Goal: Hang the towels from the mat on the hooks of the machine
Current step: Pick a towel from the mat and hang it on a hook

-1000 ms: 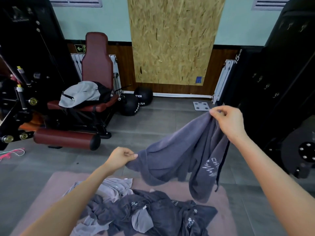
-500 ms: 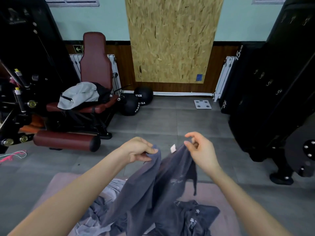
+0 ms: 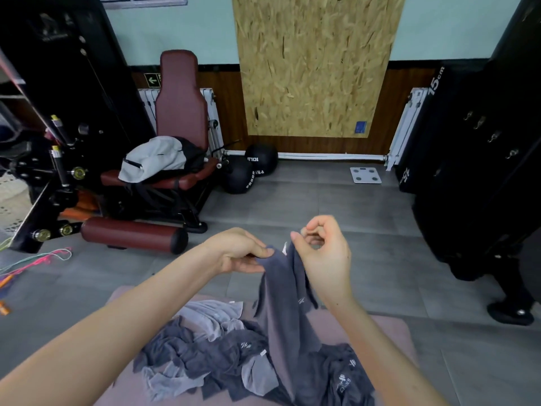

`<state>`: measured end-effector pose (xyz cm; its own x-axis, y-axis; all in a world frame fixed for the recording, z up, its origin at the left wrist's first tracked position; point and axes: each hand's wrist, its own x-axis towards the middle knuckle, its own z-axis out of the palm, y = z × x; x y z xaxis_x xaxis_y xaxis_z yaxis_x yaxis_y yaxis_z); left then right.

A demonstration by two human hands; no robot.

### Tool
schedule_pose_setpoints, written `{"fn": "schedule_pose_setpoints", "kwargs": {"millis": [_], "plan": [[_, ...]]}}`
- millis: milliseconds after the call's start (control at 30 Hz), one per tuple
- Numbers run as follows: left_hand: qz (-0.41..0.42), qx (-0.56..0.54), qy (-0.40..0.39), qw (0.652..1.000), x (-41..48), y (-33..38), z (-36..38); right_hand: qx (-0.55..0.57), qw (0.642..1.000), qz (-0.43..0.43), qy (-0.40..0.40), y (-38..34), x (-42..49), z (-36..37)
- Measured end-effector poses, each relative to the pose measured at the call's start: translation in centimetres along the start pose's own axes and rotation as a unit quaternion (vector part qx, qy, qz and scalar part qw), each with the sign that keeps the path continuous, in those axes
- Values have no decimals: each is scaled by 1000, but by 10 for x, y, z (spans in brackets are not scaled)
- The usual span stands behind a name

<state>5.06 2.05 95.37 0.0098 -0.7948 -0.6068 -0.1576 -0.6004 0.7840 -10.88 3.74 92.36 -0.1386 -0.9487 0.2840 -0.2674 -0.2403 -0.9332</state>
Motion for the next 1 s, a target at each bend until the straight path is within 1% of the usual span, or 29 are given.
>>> {"fn": "schedule_pose_setpoints", "kwargs": {"millis": [67,167,267,333,400,433,467,533,600,667,733,767,900,1000], "plan": [[-14,-57,-22,998,-3,4,1,13,1000,-20,-18,-5,-4,10],[-44,-140,-37,989,-5,7,2,-13,994,-68,-79,-3,-16,21],[-55,-151,-42,986,-6,7,-2,-68,983,-145,-94,6,-20,18],[-39,-118,-58,991,-6,7,-5,-93,970,-194,-109,10,-21,14],[-17,-68,-73,995,-5,6,-7,-99,960,-219,-145,13,-26,9],[-3,-41,-74,996,-5,7,-7,-87,962,-210,-153,13,-28,6],[14,-11,-75,997,-4,7,-8,-63,970,-186,-146,15,-30,1],[57,53,-86,993,-8,10,-10,-25,987,-127,-94,24,-25,-10],[108,122,-112,980,-15,16,-14,-58,992,-88,-70,36,-15,-17],[158,182,-123,963,-23,23,-18,-112,984,-100,-95,45,-5,-18],[205,246,-115,940,-32,33,-24,-125,975,-124,-137,42,1,-14],[232,288,-110,923,-37,38,-27,-122,971,-136,-151,38,2,-10],[326,470,-77,816,-58,59,-37,-104,967,-172,-159,23,1,6],[373,539,-58,753,-71,70,-47,-83,966,-171,-175,17,-2,16]]}}
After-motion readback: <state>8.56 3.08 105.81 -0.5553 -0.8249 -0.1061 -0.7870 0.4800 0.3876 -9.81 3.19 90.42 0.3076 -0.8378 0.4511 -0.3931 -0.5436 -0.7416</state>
